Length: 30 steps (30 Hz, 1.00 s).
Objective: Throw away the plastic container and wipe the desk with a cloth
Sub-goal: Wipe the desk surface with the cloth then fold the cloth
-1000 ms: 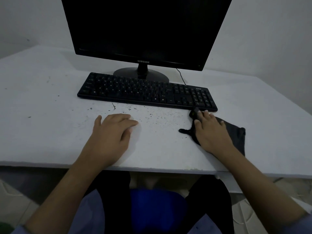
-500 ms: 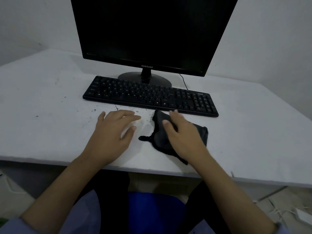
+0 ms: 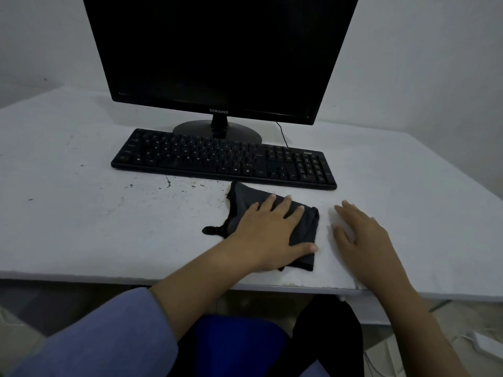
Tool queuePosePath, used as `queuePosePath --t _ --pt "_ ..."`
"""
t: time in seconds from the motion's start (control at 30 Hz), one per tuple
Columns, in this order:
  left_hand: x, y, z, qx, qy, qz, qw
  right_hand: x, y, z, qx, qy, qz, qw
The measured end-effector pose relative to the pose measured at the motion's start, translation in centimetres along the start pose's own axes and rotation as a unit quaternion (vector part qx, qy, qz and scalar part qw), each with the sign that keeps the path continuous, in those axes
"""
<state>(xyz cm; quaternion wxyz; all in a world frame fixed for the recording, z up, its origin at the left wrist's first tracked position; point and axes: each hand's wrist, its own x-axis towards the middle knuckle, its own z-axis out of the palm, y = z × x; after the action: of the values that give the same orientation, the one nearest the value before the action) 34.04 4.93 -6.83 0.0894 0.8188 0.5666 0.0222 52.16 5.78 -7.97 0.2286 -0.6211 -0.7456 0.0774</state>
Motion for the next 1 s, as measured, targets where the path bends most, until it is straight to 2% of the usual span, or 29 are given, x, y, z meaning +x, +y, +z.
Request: queuePosePath --t 0.1,0.3,0.53,0.67,0.73,0.8,0.9,1.0 --pt "0.9 0.3 0.2 -0.023 0.015 -0.003 1.0 0.0 0.0 0.2 0.009 -0.003 0.01 1.0" --pt "1.4 0.7 0.8 -0.034 0.031 -0.088 0.995 -0.3 -0.3 -0.1 0.024 0.001 0.032 0.999" --pt "-1.6 -5.0 0.3 -0.034 0.056 -0.221 0.973 -0.6 -0.6 -0.5 0.03 -0.002 0.045 0.999" --pt "-4.2 -8.7 -0.5 -0.032 0.059 -0.27 0.961 -0.7 -1.1 -0.6 0.014 0.001 0.035 0.999" --pt "-5.6 -10.4 -0.8 -0.038 0.084 -0.293 0.952 -0.7 -1.4 -0.7 0.008 0.002 0.03 1.0" --pt "-6.6 -11.6 -0.7 -0.044 0.141 -0.305 0.941 -0.8 -1.5 -0.7 0.002 0.0 0.02 1.0" --pt "-7.1 -11.7 -0.5 -0.024 0.24 -0.285 0.928 -0.7 -1.3 -0.6 -0.01 0.009 -0.01 1.0" --pt "-7.0 -9.5 -0.3 -0.07 0.274 -0.245 0.927 -0.7 -2.3 -0.3 0.015 0.02 -0.019 1.0"
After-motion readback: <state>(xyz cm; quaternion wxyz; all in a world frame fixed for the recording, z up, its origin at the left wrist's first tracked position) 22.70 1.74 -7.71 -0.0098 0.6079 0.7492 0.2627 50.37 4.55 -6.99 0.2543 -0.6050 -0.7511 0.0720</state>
